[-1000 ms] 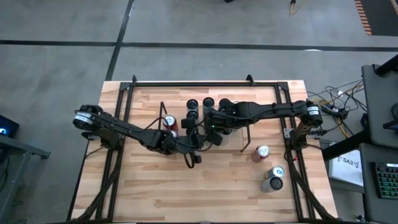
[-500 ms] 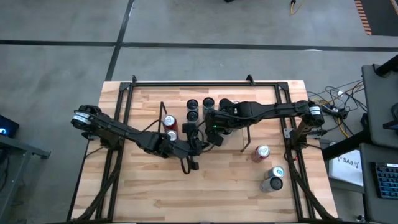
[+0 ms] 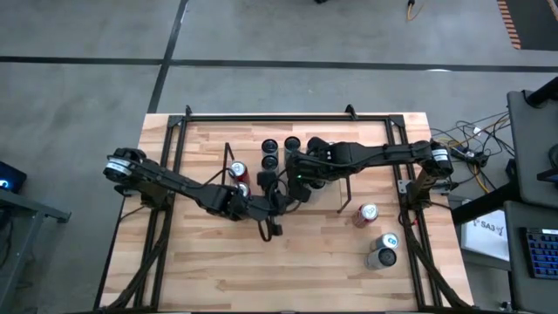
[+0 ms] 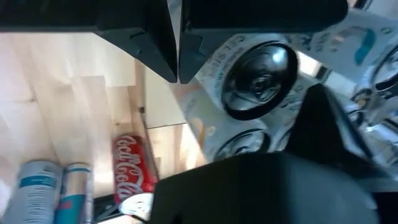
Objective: Place canned beverage on shelf
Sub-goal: Adjust the white and blue soda cans
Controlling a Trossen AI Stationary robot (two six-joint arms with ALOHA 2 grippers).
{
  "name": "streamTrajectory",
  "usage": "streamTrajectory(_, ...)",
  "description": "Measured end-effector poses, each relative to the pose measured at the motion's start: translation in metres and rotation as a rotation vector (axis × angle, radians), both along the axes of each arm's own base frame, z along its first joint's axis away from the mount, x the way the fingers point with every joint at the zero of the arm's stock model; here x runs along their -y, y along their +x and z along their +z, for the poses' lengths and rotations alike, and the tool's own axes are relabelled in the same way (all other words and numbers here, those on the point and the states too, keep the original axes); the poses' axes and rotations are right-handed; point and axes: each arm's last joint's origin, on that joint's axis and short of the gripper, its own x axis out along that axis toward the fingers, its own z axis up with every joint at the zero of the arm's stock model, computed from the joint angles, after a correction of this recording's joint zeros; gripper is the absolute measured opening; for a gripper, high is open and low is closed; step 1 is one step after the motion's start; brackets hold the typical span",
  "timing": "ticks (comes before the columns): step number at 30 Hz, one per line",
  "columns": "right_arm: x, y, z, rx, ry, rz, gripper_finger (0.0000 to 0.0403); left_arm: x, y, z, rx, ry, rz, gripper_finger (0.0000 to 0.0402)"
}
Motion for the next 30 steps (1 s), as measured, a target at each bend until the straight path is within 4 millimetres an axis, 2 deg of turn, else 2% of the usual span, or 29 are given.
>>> streamTrajectory(6, -0.005, 0.001, -0.003, -0.011, 0.037, 0.02, 0.0009, -0.003, -0.001, 0.0, -0.001, 0.05, 0.085, 0.0)
streamTrajectory(24, -0.017, -0.004, 0.0, -0.01, 0.049, 0.029, 0.0009, -0.004, -0.002, -0.001, -0.004, 0.064, 0.104, 0.0)
streamTrajectory(30, -0.018, -0.008, 0.008, 0.018, 0.021, 0.033, 0.0009, 0.006, -0.005, 0.0, -0.007, 0.087, 0.078, 0.0)
